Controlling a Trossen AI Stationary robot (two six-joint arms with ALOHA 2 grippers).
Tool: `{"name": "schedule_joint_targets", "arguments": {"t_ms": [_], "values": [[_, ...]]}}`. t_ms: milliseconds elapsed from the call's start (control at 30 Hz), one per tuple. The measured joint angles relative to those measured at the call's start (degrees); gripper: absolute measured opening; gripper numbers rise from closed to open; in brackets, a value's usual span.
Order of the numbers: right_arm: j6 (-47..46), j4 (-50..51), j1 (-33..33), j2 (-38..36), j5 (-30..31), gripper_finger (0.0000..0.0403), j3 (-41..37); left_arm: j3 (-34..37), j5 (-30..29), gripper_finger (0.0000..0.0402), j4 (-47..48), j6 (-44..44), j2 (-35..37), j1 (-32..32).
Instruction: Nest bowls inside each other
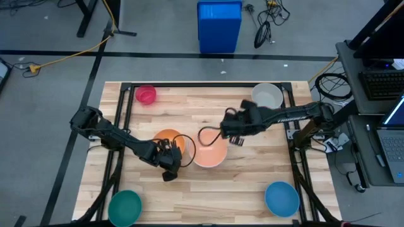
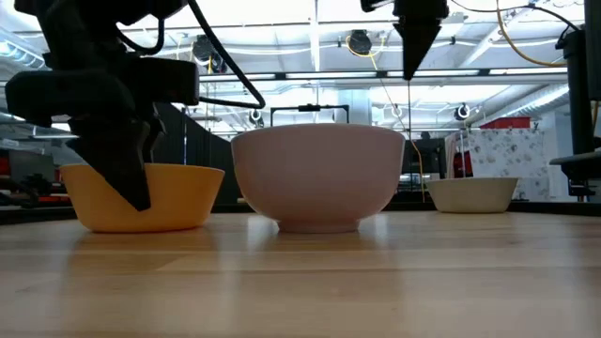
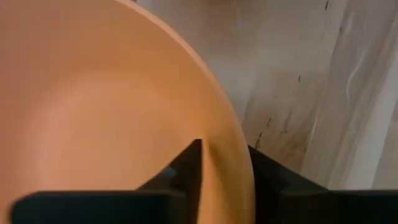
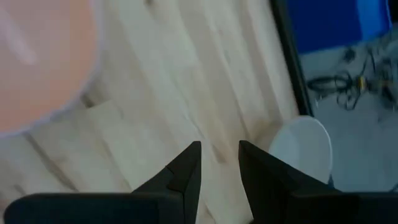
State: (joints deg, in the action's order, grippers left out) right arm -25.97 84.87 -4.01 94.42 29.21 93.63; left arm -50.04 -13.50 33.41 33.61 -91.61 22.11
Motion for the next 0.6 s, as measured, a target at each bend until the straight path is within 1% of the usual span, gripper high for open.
{"name": "schedule_joint_targets", "arguments": {"t_ms": [67,133,233,333,500,600], "values": [[-0.3,0.3,1.6,-1.9,0.3,0.0094,-0.8,0.0,-0.3,0.0021,0.2,0.0,0.0,0.0],[-0.1,0.3,3.5,-3.7,0.7,0.0094,-1.9,0.0,-1.1,0.0009,0.3,-0.2,0.2,0.0],[-0.7,-0.3,7.3,-6.0,1.1,0.0094,-3.9,-0.1,-1.1,0.0007,0.4,-1.6,1.0,0.0],[-0.3,-1.3,12.0,-7.4,1.3,0.0094,-5.5,-1.5,0.1,0.0002,1.8,-2.7,2.4,0.0],[5.3,-3.7,19.5,-8.0,0.9,0.0094,-6.9,-5.6,0.7,0.0,7.7,-2.6,6.1,0.2],[9.4,-7.2,23.9,-8.0,-1.5,0.0094,-8.1,-8.3,0.7,0.0,12.6,-2.4,8.5,0.6]]}}
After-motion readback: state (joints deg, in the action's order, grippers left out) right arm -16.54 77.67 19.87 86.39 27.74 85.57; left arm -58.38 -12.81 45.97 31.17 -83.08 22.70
